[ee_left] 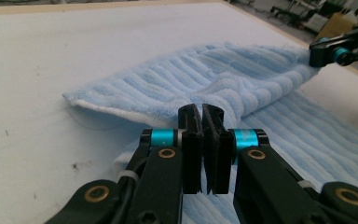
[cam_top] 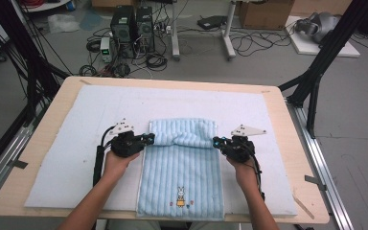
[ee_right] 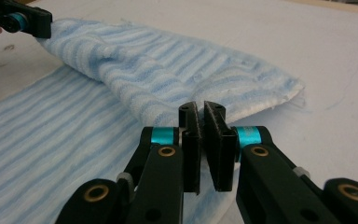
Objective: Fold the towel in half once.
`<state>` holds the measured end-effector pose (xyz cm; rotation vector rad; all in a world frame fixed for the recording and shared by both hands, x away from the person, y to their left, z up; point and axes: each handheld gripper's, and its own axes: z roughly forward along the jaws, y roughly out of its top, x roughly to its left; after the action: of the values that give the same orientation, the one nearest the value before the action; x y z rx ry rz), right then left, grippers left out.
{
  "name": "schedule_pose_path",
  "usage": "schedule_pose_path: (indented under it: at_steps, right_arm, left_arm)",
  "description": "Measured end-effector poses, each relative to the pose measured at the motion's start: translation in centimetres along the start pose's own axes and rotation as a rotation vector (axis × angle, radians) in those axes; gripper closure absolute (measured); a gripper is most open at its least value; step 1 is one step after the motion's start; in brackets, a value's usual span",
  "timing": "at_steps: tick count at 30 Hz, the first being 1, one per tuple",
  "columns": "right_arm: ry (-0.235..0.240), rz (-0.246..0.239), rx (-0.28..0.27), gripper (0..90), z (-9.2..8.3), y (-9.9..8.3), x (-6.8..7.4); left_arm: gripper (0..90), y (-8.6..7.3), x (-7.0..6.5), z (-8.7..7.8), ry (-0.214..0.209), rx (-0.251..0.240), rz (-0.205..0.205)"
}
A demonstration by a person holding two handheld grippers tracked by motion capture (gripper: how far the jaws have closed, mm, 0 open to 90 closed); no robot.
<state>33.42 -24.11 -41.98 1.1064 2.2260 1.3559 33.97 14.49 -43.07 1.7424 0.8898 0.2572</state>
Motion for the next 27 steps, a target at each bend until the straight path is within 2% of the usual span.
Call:
schedule_pose_path:
  at_steps: [3, 5, 10, 19, 23, 27]
  right_arm:
    - [0.009, 0.001, 0.010, 84.7, -0.5, -0.5, 0.2]
    - [0.024, 0.013, 0.005, 84.8, -0.9, -0.8, 0.4]
    - [0.037, 0.004, 0.033, 84.8, -1.5, -1.4, 1.3]
    - [0.048, -0.017, 0.073, 84.8, -2.2, -2.2, 2.3]
    - [0.047, -0.008, 0.087, 85.2, -2.8, -2.7, 2.3]
    - [0.045, -0.003, 0.122, 85.2, -2.8, -3.1, 2.4]
  left_arm:
    - [85.7, -0.8, -0.2, -0.5, -0.008, 0.001, 0.005]
    - [85.7, -1.1, -0.2, -0.7, -0.013, 0.009, -0.004]
    - [85.2, -2.0, -0.3, -1.5, -0.028, 0.018, -0.022]
    - [85.0, -2.7, -1.0, -2.5, -0.044, 0.058, -0.005]
    - [86.1, -3.0, -1.3, -3.3, -0.045, 0.061, -0.005]
    - [86.2, -3.5, -1.6, -3.7, -0.058, 0.098, 0.001]
